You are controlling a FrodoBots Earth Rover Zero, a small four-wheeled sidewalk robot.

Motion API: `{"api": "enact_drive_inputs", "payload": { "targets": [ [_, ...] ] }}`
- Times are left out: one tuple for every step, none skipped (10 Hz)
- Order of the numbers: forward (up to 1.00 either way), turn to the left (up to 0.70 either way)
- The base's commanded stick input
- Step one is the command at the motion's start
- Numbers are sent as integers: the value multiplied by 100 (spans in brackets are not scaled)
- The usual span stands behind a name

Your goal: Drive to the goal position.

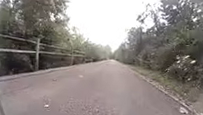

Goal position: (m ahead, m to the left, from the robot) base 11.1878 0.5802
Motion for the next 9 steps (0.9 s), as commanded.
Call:
{"api": "enact_drive_inputs", "payload": {
  "targets": [
    [70, 0],
    [70, 0],
    [70, 0],
    [70, 0],
    [70, 0],
    [70, 0],
    [70, -11],
    [70, -12],
    [70, -12]
  ]
}}
